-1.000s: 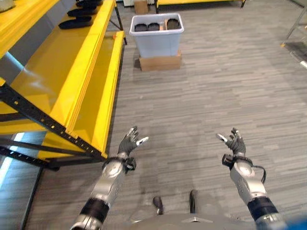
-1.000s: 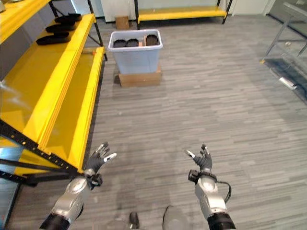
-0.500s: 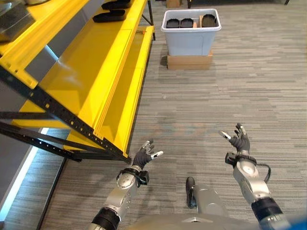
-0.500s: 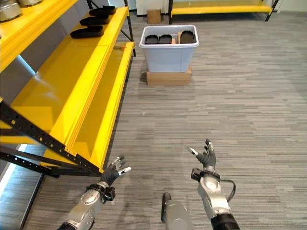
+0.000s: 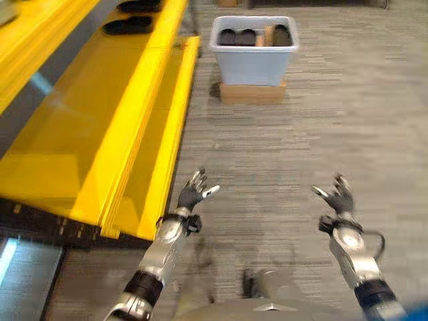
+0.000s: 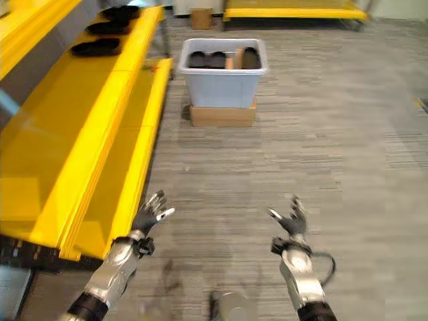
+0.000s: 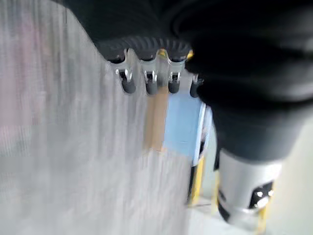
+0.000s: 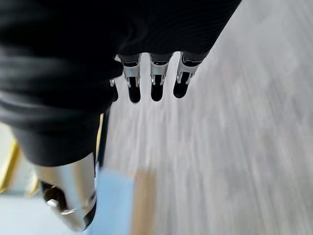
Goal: Move parts from the plastic box to the shelf.
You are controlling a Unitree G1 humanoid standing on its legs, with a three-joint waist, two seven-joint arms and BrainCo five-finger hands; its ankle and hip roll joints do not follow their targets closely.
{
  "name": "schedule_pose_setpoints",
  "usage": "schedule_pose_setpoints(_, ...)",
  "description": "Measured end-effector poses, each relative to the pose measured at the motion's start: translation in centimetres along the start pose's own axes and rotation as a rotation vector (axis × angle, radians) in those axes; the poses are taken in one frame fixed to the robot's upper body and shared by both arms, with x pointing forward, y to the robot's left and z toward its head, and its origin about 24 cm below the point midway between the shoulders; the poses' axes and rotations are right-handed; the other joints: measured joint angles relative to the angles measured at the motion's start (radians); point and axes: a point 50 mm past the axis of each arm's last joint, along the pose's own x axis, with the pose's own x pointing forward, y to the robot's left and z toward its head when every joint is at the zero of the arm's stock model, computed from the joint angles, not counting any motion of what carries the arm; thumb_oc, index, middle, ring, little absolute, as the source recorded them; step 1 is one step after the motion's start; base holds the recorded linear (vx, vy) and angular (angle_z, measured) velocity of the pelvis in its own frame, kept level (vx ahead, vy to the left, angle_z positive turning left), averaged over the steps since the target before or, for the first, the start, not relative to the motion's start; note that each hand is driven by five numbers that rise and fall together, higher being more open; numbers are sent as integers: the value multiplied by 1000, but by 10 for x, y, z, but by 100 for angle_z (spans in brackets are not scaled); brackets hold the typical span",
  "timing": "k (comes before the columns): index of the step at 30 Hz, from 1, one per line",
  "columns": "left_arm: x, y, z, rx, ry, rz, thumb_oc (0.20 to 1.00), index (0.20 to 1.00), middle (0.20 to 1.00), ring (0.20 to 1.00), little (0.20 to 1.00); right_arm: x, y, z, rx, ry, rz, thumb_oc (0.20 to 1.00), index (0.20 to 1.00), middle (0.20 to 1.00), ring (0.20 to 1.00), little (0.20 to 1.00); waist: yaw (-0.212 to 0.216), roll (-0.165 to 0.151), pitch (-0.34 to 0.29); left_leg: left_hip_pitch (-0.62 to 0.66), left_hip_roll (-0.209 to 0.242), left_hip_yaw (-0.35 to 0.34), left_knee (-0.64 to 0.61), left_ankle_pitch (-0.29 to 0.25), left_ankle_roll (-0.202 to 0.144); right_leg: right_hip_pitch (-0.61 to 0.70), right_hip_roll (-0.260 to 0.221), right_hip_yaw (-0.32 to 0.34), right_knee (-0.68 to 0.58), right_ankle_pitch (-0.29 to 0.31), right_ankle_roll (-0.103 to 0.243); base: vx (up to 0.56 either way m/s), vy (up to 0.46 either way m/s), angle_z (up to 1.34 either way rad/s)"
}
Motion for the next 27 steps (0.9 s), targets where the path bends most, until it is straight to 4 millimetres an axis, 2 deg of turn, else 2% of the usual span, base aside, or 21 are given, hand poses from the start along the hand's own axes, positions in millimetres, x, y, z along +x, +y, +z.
schedule_pose_setpoints(1,-8,7,-11,11,54,18,1000,1000,1000,1000,1000,0,11,7,2,-27,36,1000,1000,1000,1000,1000,5,10,3,-23,2,-8,-77,-39,10,35,11,25,-8,1,16,592,228,-139)
schedule_pose_setpoints(2,-10,11,-17,13,79,33,1000,1000,1000,1000,1000,-2,22,16,12,-68,77,1000,1000,1000,1000,1000,-2,79,3,8,7,45,-559,-73,31,128,45,51,-97,-18,73,622,242,-90)
schedule_pose_setpoints(3,-7,8,-14,14,67,28,1000,1000,1000,1000,1000,-3,23,17,4,-67,77,1000,1000,1000,1000,1000,-11,106,9,51,-18,85,-791,-79,23,170,58,53,-122,-22,56,589,198,-23)
schedule_pose_setpoints(4,-4,5,-11,20,59,14,1000,1000,1000,1000,1000,-3,18,16,-10,-69,62,1000,1000,1000,1000,1000,-31,131,8,52,-57,98,-912,-95,17,204,65,38,-147,-32,63,461,124,8)
schedule_pose_setpoints(5,-4,4,-11,18,53,19,1000,1000,1000,1000,1000,-2,16,15,-31,-65,55,1000,1000,1000,1000,1000,-15,146,0,97,-101,89,-1088,-140,-24,231,59,55,-156,-56,67,374,97,-24)
schedule_pose_setpoints(6,-5,4,-12,17,53,35,1000,1000,1000,1000,1000,-3,16,17,-39,-75,60,1000,1000,1000,1000,1000,6,160,0,126,-126,97,-1157,-158,-23,264,56,93,-163,-71,53,369,114,-77)
schedule_pose_setpoints(8,-10,10,-16,3,59,90,1000,1000,1000,1000,1000,-7,17,13,-44,-69,74,1000,1000,1000,1000,1000,36,168,-7,173,-170,75,-1124,-169,4,349,31,160,-187,-91,68,526,136,-127)
schedule_pose_setpoints(9,-21,25,-23,14,76,163,1000,1000,1000,1000,1000,-13,30,10,-62,-61,135,1000,1000,1000,1000,1000,49,174,-29,289,-178,-9,-1091,-146,20,390,29,208,-113,-125,101,591,117,-166)
schedule_pose_setpoints(10,-21,35,-24,23,79,208,1000,1000,1000,1000,1000,-20,40,8,-46,-46,168,1000,1000,1000,1000,1000,39,125,-37,293,-186,21,-1020,-141,45,367,5,201,6,-137,145,624,134,-147)
schedule_pose_setpoints(11,-19,40,-19,46,69,211,1000,1000,1000,1000,1000,-27,41,2,-26,-24,168,1000,1000,1000,1000,1000,31,69,-68,305,-202,53,-972,-117,121,347,-34,136,111,-154,211,373,139,-61)
schedule_pose_setpoints(12,-12,43,-12,70,51,208,1000,1000,1000,1000,1000,-29,44,-1,-14,-7,166,1000,1000,1000,1000,1000,33,31,-90,314,-228,77,-942,-114,160,335,-76,104,168,-157,214,415,179,-42)
schedule_pose_setpoints(14,2,42,1,77,13,200,1000,1000,1000,1000,1000,-30,55,6,7,-24,194,1000,1000,1000,1000,1000,35,21,-92,378,-249,94,-979,-151,166,273,-80,88,259,-132,278,322,182,-41)
schedule_pose_setpoints(16,4,45,4,86,0,216,1000,1000,1000,1000,1000,-33,72,15,25,-44,237,1000,1000,1000,1000,1000,47,33,-82,438,-253,133,-1005,-178,193,127,-83,77,560,-20,454,199,102,-61)
schedule_pose_setpoints(17,5,44,5,88,-5,218,1000,1000,1000,1000,1000,-34,79,20,33,-55,257,1000,1000,1000,1000,1000,49,43,-78,466,-260,153,-1015,-186,191,51,-124,17,732,18,437,201,49,-55)
schedule_pose_setpoints(20,5,32,3,90,-13,178,1000,1000,1000,1000,1000,-30,78,25,23,-71,251,1000,1000,1000,1000,1000,59,123,-45,562,-254,121,-1090,-197,174,-76,-166,-95,731,-36,358,147,-30,-31)
schedule_pose_setpoints(21,8,26,3,89,-18,163,1000,1000,1000,1000,1000,-27,76,27,17,-77,240,1000,1000,1000,1000,1000,40,187,-12,577,-216,111,-1110,-189,176,-196,-187,-169,532,-86,324,296,-255,9)
schedule_pose_setpoints(22,7,27,3,90,-16,165,1000,1000,1000,1000,1000,-27,76,26,15,-75,239,1000,1000,1000,1000,1000,40,197,-7,577,-207,110,-1109,-189,176,-232,-192,-171,480,-82,324,320,-245,38)
schedule_pose_setpoints(23,5,34,2,69,-15,198,1000,1000,1000,1000,1000,-28,69,19,-3,-65,230,1000,1000,1000,1000,1000,33,164,20,545,-178,115,-981,-349,60,-275,-248,-171,212,-33,340,450,-364,41)
schedule_pose_setpoints(24,6,40,11,76,-50,212,1000,1000,1000,1000,1000,-29,67,20,-2,-83,227,1000,1000,1000,1000,1000,27,151,33,497,-144,78,-840,-395,144,-297,-289,-154,81,12,383,338,-267,59)
schedule_pose_setpoints(25,5,48,13,95,-46,232,1000,1000,1000,1000,1000,-29,62,20,4,-90,210,1000,1000,1000,1000,1000,25,136,56,501,-150,37,-795,-427,130,-313,-354,-140,-49,72,412,354,-278,35)
schedule_pose_setpoints(27,-11,59,-7,106,37,266,1000,1000,1000,1000,1000,-35,53,4,-11,-40,190,1000,1000,1000,1000,1000,2,118,76,600,-152,12,-862,-423,104,-356,-351,-36,-204,224,352,394,-322,42)
